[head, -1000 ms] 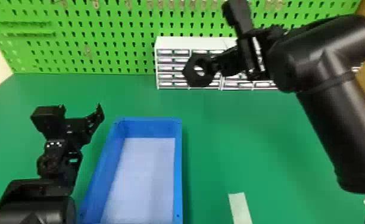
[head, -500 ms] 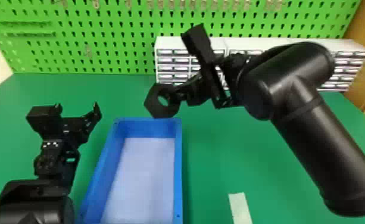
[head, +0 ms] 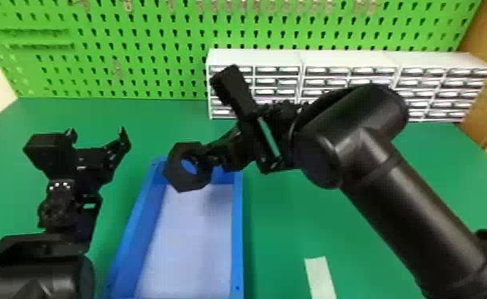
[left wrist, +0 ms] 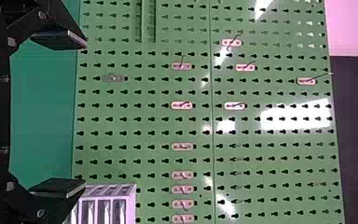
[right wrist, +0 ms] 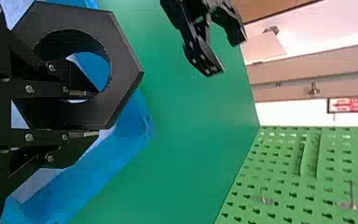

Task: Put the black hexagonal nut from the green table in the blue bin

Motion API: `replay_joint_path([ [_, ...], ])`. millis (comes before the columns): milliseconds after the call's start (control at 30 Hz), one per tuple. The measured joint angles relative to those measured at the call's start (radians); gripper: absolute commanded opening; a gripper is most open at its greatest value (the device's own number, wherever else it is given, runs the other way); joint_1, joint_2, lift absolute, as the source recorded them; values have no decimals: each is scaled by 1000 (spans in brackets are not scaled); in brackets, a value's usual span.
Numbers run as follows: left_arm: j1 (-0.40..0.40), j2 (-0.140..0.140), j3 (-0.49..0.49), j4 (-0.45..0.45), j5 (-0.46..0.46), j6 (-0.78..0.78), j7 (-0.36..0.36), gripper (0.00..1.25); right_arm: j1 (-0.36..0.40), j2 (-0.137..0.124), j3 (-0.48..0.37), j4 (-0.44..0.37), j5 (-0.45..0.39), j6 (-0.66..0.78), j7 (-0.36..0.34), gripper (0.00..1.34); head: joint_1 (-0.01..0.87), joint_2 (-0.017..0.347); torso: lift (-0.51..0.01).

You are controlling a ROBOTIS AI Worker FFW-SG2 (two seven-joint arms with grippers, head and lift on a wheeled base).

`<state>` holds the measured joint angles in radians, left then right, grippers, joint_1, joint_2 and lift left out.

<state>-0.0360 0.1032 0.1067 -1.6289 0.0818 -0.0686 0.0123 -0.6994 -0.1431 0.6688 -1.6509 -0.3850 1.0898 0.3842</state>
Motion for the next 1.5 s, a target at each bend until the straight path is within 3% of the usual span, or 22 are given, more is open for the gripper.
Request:
replay_joint_path([
  [333, -4, 7, -4, -8, 8, 1, 0, 1020, 4, -4, 96, 22, -84, -33, -26, 222, 686, 51, -96],
  [833, -4, 11, -9, -14, 10, 3, 0, 1014, 11, -3, 151, 65, -123, -78, -42, 232, 686, 51, -96],
  [1000, -5, 12, -11, -14, 10, 4, 0, 1014, 10, -3, 163, 77, -124, -88, -44, 742, 686, 51, -96],
  [1133, -6, 13, -12, -14, 11, 4, 0, 1014, 9, -3, 167, 78, -126, -91, -44, 742, 686, 51, -96],
  [1367, -7, 15, -13, -14, 12, 4, 0, 1011, 8, -4, 169, 79, -131, -91, -45, 971, 686, 51, -96],
  [1500, -7, 15, -13, -14, 13, 4, 0, 1011, 8, -4, 168, 80, -134, -91, -45, 1011, 686, 51, -96],
])
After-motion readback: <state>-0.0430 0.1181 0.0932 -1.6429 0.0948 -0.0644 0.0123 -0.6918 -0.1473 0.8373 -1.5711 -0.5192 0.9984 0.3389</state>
